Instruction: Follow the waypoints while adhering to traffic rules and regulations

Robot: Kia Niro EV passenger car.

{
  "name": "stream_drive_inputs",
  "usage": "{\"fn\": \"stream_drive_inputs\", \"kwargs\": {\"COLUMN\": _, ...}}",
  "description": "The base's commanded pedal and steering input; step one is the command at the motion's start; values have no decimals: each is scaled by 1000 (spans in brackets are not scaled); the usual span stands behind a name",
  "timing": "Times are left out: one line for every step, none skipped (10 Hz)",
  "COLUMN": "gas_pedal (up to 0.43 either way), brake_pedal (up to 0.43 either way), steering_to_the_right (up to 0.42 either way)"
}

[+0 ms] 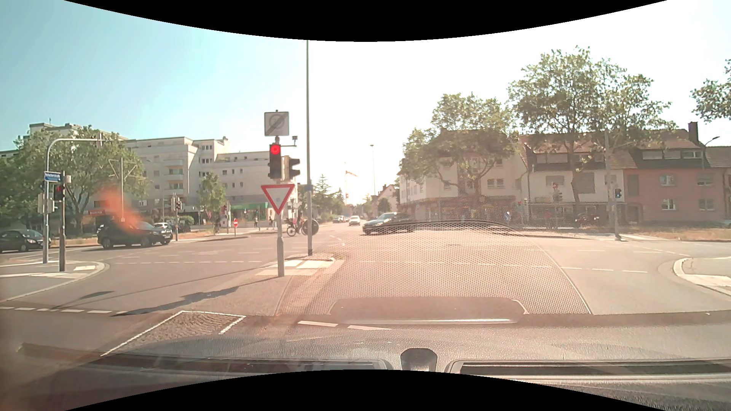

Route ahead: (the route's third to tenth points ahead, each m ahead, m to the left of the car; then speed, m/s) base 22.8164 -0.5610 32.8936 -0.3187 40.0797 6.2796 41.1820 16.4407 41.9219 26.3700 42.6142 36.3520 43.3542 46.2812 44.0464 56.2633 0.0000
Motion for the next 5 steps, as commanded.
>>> {"fn": "stream_drive_inputs", "kwargs": {"gas_pedal": 0, "brake_pedal": 293, "steering_to_the_right": -2}}
{"fn": "stream_drive_inputs", "kwargs": {"gas_pedal": 0, "brake_pedal": 293, "steering_to_the_right": -1}}
{"fn": "stream_drive_inputs", "kwargs": {"gas_pedal": 0, "brake_pedal": 293, "steering_to_the_right": -1}}
{"fn": "stream_drive_inputs", "kwargs": {"gas_pedal": 0, "brake_pedal": 293, "steering_to_the_right": -1}}
{"fn": "stream_drive_inputs", "kwargs": {"gas_pedal": 0, "brake_pedal": 293, "steering_to_the_right": -1}}
